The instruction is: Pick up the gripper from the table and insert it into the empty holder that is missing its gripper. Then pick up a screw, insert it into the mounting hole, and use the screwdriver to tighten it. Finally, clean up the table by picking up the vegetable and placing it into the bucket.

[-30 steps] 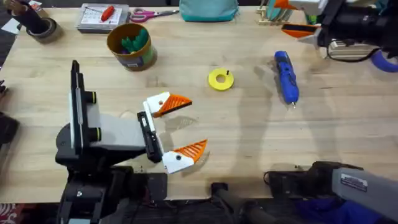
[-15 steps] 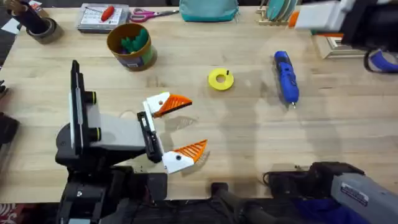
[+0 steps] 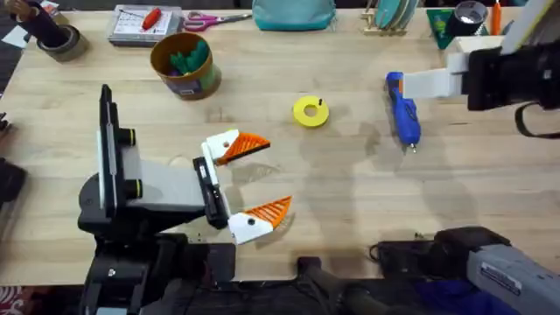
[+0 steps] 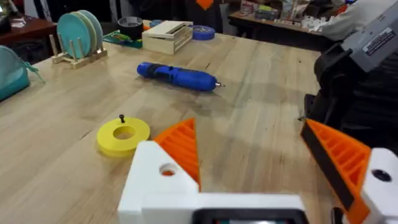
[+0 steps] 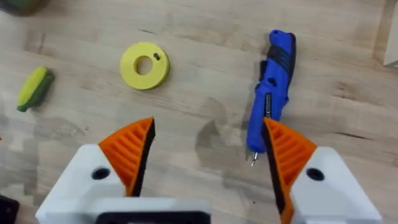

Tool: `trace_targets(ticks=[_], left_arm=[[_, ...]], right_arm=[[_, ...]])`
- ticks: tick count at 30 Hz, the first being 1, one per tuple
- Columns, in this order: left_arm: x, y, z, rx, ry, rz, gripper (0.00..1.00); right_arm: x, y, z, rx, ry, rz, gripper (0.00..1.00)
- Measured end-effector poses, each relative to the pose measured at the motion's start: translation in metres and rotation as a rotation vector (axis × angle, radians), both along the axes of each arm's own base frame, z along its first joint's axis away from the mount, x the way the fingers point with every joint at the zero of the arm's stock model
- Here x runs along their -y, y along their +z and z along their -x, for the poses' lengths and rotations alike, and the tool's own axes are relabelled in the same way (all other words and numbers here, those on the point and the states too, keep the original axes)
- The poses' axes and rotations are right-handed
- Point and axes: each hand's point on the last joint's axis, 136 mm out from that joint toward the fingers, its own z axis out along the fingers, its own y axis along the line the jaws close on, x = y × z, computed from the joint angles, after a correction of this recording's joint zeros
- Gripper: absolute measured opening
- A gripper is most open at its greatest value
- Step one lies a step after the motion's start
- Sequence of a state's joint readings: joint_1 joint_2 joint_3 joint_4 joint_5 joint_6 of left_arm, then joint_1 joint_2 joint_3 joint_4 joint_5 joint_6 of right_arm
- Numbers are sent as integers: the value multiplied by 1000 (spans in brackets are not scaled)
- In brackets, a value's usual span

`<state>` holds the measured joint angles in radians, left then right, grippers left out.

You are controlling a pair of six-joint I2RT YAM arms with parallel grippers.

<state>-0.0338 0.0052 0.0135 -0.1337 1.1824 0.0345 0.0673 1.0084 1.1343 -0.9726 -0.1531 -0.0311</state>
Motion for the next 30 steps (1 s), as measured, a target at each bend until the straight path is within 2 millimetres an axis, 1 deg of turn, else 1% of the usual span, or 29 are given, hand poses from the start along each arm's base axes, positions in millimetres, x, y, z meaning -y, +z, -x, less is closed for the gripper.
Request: trace_targets(ticks=[7, 19, 22, 30], left_arm=[[0, 0, 0, 0, 0, 0, 986], [0, 0, 0, 0, 0, 0, 986], [0, 0, 0, 0, 0, 0, 986], [0, 0, 0, 0, 0, 0, 986]], right_arm=[[4, -4, 1, -18, -11, 24, 997], [3, -16, 0, -71, 5, 41, 997], [-3, -22, -1, -92, 38, 50, 997], [-30, -34, 1, -138, 144, 63, 997]])
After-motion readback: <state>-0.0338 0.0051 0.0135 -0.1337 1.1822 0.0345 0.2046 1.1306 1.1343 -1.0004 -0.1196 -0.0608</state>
